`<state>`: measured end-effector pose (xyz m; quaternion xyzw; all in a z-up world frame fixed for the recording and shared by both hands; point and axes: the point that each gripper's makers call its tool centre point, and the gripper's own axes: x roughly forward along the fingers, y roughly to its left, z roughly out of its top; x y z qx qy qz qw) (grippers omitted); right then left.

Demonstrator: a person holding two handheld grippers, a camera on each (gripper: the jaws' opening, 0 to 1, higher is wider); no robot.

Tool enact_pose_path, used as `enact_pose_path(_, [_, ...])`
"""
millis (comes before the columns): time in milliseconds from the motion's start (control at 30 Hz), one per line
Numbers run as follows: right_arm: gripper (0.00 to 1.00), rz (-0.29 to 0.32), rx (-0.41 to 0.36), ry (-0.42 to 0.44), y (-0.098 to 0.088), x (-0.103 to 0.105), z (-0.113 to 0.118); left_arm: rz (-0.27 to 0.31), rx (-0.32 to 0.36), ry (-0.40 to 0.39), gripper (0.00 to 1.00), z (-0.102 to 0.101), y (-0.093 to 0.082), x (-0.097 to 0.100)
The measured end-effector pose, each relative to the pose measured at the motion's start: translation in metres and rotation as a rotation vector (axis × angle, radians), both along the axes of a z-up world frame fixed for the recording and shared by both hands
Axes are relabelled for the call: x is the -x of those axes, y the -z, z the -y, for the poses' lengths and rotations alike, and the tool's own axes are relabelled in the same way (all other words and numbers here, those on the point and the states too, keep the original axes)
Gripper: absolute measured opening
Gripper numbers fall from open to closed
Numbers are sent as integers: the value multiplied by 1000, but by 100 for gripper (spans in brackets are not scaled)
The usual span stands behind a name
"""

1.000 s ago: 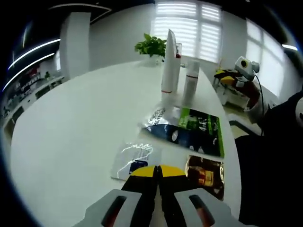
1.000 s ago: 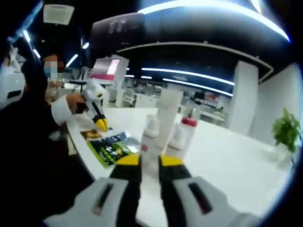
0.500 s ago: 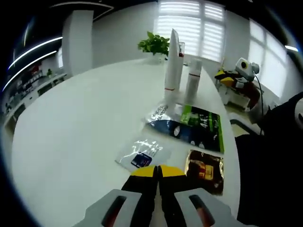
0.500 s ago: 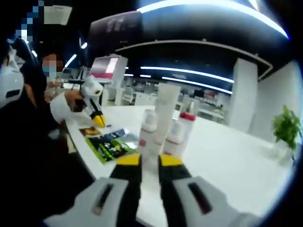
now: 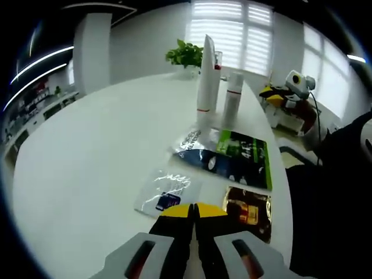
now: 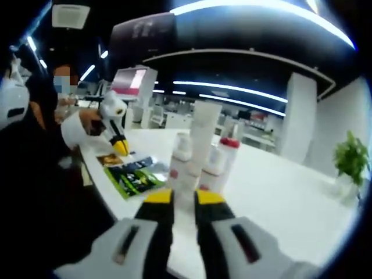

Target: Arrange the skincare products in the storage area until every visible bottle or jar stands upright without overlapping.

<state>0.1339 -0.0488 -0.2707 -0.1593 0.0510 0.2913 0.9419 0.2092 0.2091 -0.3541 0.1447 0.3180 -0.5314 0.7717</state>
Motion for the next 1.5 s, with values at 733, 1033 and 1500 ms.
enact_pose_path(733, [13, -23, 40, 1, 7, 1, -1, 32, 1, -10, 1, -2, -7, 7])
enact_pose_path(1033, [20, -21, 44, 4, 4, 2, -1, 60, 16, -20, 3, -10, -14, 8])
enact_pose_path(1500, [56, -76, -42, -13, 17, -3, 3, 194, 194, -146, 55, -17, -30, 5])
